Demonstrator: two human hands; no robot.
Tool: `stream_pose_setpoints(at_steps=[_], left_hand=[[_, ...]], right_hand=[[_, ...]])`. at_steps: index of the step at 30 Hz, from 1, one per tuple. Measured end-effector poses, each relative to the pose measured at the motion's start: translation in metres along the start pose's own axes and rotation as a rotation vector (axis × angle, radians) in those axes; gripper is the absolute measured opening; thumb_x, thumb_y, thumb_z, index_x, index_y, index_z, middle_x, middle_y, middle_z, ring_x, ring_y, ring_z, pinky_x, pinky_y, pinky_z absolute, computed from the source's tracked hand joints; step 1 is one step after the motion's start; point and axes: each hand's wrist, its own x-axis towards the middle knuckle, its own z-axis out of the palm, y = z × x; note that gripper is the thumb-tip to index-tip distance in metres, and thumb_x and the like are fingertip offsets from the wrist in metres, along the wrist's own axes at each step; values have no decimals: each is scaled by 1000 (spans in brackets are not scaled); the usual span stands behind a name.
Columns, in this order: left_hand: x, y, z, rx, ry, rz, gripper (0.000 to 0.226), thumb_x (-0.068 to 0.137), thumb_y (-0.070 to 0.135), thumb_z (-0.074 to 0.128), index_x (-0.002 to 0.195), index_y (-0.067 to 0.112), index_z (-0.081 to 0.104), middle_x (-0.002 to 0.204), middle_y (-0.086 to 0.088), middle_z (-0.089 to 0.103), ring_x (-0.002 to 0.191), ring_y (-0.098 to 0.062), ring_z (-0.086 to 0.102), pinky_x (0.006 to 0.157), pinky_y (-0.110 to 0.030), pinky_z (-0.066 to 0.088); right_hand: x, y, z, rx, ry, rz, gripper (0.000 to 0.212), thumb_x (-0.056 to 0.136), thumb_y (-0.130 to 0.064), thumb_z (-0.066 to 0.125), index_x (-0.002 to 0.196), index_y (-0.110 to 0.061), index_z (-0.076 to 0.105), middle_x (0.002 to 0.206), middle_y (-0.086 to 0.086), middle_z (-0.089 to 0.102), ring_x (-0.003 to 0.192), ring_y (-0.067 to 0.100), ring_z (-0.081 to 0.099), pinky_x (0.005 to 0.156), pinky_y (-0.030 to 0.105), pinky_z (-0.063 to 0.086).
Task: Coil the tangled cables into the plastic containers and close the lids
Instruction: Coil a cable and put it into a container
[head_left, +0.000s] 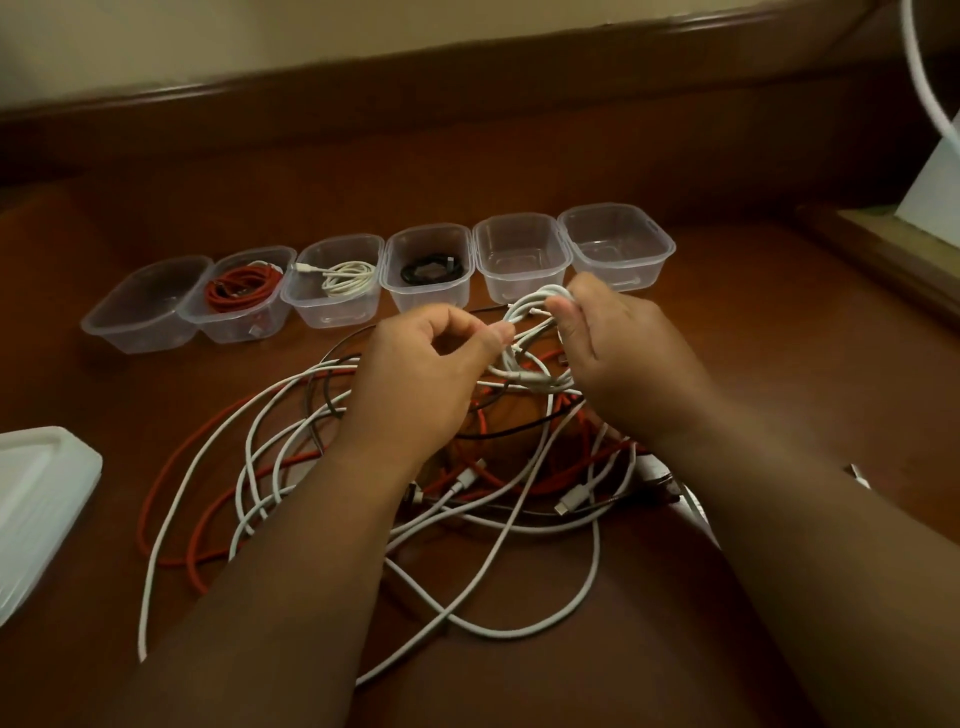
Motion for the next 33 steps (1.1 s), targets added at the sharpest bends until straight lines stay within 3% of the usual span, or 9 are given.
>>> stream_pose_setpoints(at_steps=[4, 8, 10, 14, 17, 20, 24, 27, 33], left_hand=[[0, 4, -1, -316, -169, -220, 17, 99, 22, 57, 90, 14, 69, 57, 4, 52, 60, -14, 55, 71, -42, 55], [4, -3, -6, 49, -82, 60, 14, 96, 24, 63, 90, 34, 71, 83, 13, 67, 83, -5, 63, 80, -31, 54], [3, -3, -7, 123, -17, 162, 15, 92, 24, 67, 87, 38, 70, 88, 11, 67, 81, -3, 62, 73, -24, 52], [-2, 5, 0, -263, -1, -95, 11, 89, 20, 69, 81, 24, 75, 76, 4, 75, 67, -3, 67, 63, -24, 53], [-8, 14, 14, -779, -52, -329, 15, 93, 10, 62, 84, 11, 73, 80, -4, 76, 73, -10, 72, 64, -22, 57], [-13, 15, 21, -1029, -111, -405, 14, 91, 12, 61, 100, 6, 69, 92, -9, 76, 88, -16, 74, 73, -24, 60], [-14, 12, 23, -1056, -123, -441, 26, 91, 4, 60, 116, 8, 62, 96, -10, 76, 87, -15, 74, 73, -22, 60], [-13, 11, 25, -1011, -132, -438, 23, 93, 10, 60, 115, 13, 62, 91, -4, 75, 81, -11, 72, 73, -24, 56], [-11, 9, 26, -992, -76, -390, 16, 96, 11, 57, 111, 16, 60, 83, 0, 73, 74, -9, 70, 66, -23, 53]], right_hand=[[-1, 1, -2, 15, 12, 13, 22, 105, -35, 35, 89, -24, 43, 65, -10, 48, 55, 8, 46, 48, 26, 30], [3, 1, -2, 263, 29, 140, 32, 106, -31, 36, 76, -28, 44, 64, -7, 45, 52, 2, 43, 49, 19, 31], [3, -2, -2, 501, -11, 217, 34, 106, -34, 34, 76, -27, 47, 64, -5, 45, 50, 3, 37, 52, 28, 32], [-1, -11, -3, 907, 21, 348, 35, 107, -30, 35, 76, -24, 51, 60, -10, 45, 52, 9, 37, 51, 33, 31], [-4, -16, 3, 753, 148, 272, 34, 106, -34, 34, 78, -25, 50, 62, -9, 45, 54, 9, 40, 50, 35, 35], [-6, -14, 9, 536, 241, 192, 29, 106, -34, 33, 85, -24, 50, 64, -8, 46, 55, 7, 43, 50, 35, 39], [-4, -10, 13, 422, 229, 157, 29, 107, -34, 33, 95, -15, 53, 67, -3, 53, 58, 13, 56, 52, 36, 50], [-3, -8, 15, 332, 194, 142, 23, 107, -30, 34, 89, -24, 49, 64, -8, 49, 57, 2, 52, 48, 17, 40], [-2, -12, 10, 346, 101, 166, 29, 107, -28, 35, 80, -34, 44, 65, -8, 48, 57, -2, 49, 49, 11, 36]])
